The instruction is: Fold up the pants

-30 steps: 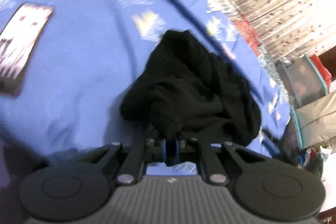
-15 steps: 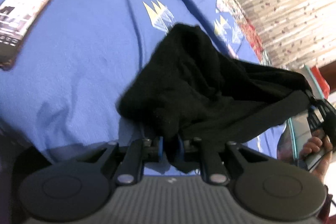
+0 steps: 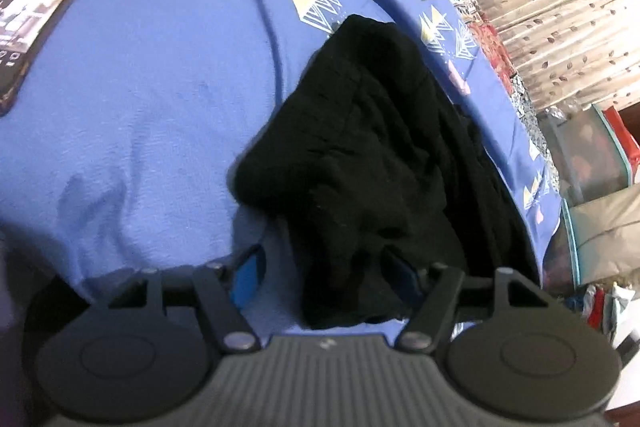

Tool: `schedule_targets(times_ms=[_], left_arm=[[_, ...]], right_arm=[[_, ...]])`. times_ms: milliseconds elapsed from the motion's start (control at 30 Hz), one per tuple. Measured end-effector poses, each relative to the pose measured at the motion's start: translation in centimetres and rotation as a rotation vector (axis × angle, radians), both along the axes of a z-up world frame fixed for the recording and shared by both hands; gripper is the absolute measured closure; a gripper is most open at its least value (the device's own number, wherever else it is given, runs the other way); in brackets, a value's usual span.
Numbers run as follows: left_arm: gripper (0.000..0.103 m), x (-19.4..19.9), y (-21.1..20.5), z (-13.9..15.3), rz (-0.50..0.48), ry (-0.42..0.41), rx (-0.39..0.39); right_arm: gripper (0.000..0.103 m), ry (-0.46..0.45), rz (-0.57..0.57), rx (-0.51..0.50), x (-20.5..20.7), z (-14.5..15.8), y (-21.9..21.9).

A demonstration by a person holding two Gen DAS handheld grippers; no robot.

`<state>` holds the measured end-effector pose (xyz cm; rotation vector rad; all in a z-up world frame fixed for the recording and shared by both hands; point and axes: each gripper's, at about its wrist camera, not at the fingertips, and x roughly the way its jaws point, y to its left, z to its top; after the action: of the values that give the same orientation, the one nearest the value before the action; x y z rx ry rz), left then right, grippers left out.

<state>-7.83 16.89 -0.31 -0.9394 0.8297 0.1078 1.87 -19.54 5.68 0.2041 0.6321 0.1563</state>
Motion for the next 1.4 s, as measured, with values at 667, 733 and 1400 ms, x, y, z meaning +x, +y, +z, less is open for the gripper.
schedule_targets(times_ms=[667, 733, 1400], left_arm=[[0.094, 0.0, -2.3, 0.9, -0.044, 0.002, 0.031], [0.094, 0.2, -2.5, 0.8, -0.051, -0.012, 0.011], [0.094, 1.3, -4.4, 1.0, -0.083, 0.045, 0.066]], right_arm=[[0.093, -0.137, -0.104, 0.278, 14.9, 6.7, -1.9], [0.093, -0.196, -0.224, 0.281, 11.1, 7.5, -7.5], [0.06, 0.062, -0.263, 0.368, 2.2, -3.0, -12.1]])
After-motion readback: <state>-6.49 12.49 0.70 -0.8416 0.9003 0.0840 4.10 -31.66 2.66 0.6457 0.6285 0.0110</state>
